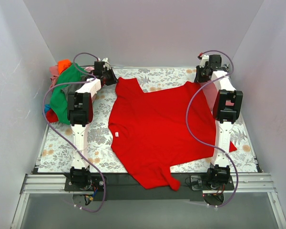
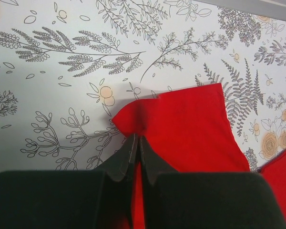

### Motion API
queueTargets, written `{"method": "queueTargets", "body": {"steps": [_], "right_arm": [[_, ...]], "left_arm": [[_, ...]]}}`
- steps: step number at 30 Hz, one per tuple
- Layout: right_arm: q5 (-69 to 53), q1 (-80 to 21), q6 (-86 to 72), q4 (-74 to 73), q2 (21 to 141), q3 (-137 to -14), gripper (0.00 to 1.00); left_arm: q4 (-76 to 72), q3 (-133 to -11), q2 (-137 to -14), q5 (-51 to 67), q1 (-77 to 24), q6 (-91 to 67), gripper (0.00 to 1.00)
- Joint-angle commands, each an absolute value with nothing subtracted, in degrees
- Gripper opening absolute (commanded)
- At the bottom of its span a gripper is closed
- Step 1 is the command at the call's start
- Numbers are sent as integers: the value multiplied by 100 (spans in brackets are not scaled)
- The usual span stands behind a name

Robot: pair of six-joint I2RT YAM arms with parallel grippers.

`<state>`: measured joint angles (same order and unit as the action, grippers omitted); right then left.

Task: Fold and stack the t-shirts
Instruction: Flatten the tshirt out

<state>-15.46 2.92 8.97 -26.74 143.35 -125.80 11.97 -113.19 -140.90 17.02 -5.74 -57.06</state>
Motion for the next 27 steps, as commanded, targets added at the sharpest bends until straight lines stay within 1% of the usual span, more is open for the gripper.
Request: {"method": "queueTargets", "body": {"steps": [1,3,9,14,20,25,27], "right_arm": [[-1950,369,774,-2496,14203,-12797,17],[-2100,378,703,-2418,14107,-12736,11],[-2425,378,458,-1969,13668,-12253,2],[-2820,378,220,-1503,13351,-11831,1],[-3663,360,-114,-994,13070,-11198,1],[-3981,273,-114,-660,12850,-10671,1],[-4095,238,-97,-380,12648,-10285,1]], "left_arm": [[1134,-11329,-13737,1740,-519,-5704,0],[1134,-11329,-13720,1732,-510,-5722,0],[1125,-11355,-13685,1749,-510,-5748,0],[1151,-11347,-13588,1749,-483,-5748,0],[1125,-11259,-13465,1758,-448,-5774,0],[1108,-11162,-13386,1793,-439,-5801,0],[1090,-11110,-13333,1802,-431,-5801,0]]}}
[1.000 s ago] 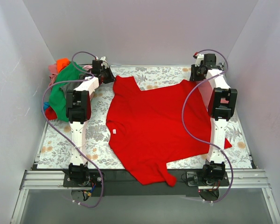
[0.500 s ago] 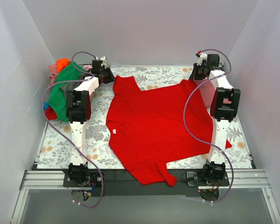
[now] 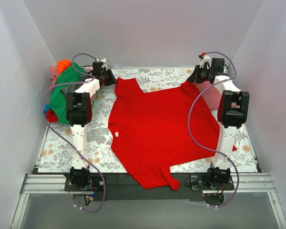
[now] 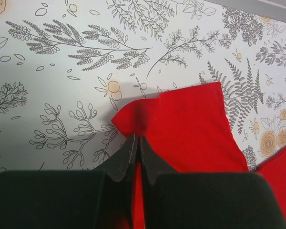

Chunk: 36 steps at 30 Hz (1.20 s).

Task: Fold and stack the t-shirts
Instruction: Flatten the tshirt out

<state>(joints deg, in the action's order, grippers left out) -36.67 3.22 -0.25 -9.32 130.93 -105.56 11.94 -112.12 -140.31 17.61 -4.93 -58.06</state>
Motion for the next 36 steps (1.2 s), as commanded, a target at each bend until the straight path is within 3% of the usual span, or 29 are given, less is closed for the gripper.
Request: {"method": "queueTargets", "body": {"steps": [1,7,19,25,36], "right_arm": [[-4139,220,-62,-274,12465,-9944,1],[-3973,70,193,518,11481,-8808,1],[-2883,70,1211,159,9627,-7928,1],[-2400,62,1740,-719,8729,-8366,1],[-2215,62,2346,-2399,7849,-10596,1]], "left_arm": [[1090,-11101,-13307,1819,-422,-5809,0],[985,-10890,-13061,1863,-378,-5862,0],[677,-10126,-12042,1960,-316,-5933,0],[440,-9625,-11093,1969,-308,-5994,0],[-508,-8473,-8176,1582,-308,-6143,0]]}}
